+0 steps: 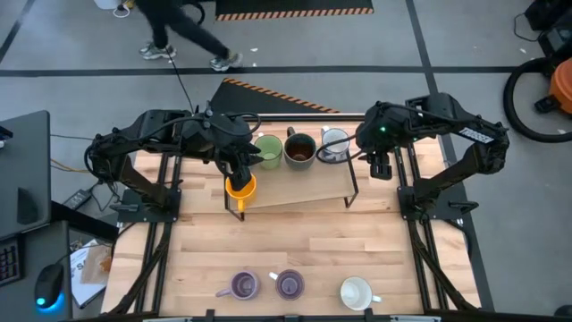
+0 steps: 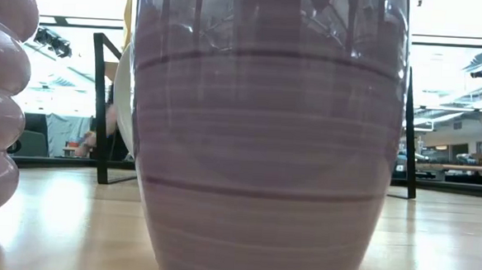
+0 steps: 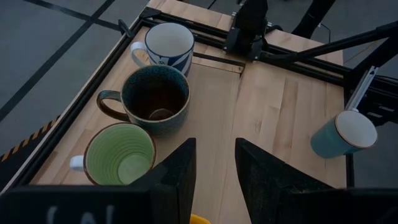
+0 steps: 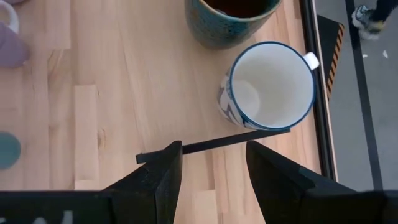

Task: Place coffee mugs
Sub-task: Put the blue mug on the shelf

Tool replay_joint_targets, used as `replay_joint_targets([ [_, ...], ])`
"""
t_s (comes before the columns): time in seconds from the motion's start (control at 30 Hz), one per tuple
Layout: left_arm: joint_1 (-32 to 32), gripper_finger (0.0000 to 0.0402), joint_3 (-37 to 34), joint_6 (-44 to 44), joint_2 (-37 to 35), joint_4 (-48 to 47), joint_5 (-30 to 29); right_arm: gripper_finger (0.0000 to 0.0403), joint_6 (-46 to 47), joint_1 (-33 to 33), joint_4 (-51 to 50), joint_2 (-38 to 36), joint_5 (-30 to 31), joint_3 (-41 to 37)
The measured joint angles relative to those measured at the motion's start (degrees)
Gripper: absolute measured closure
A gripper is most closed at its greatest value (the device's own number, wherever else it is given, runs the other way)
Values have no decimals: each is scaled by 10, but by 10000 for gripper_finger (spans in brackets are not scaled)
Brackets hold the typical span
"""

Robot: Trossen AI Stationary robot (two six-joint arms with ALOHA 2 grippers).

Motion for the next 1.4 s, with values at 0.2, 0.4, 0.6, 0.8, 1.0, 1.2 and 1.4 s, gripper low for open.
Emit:
replay_joint_targets([
  [0.2, 0, 285, 0, 0, 0, 0, 0, 219, 1, 11, 0, 0, 1, 0],
  [0.4, 0, 285, 0, 0, 0, 0, 0, 219, 1, 18, 1, 0, 2, 0],
  [0.6, 0, 285, 0, 0, 0, 0, 0, 219, 3, 18, 12, 1, 2, 0],
  [0.8, 0, 285, 0, 0, 0, 0, 0, 219, 32, 29, 11, 1, 2, 0],
  [1.0, 0, 285, 0, 0, 0, 0, 0, 219, 45, 42, 12, 1, 3, 0],
  [1.2, 0, 285, 0, 0, 0, 0, 0, 219, 45, 47, 13, 1, 15, 0],
  [1.4, 0, 285, 0, 0, 0, 0, 0, 219, 82, 63, 16, 1, -11, 0],
])
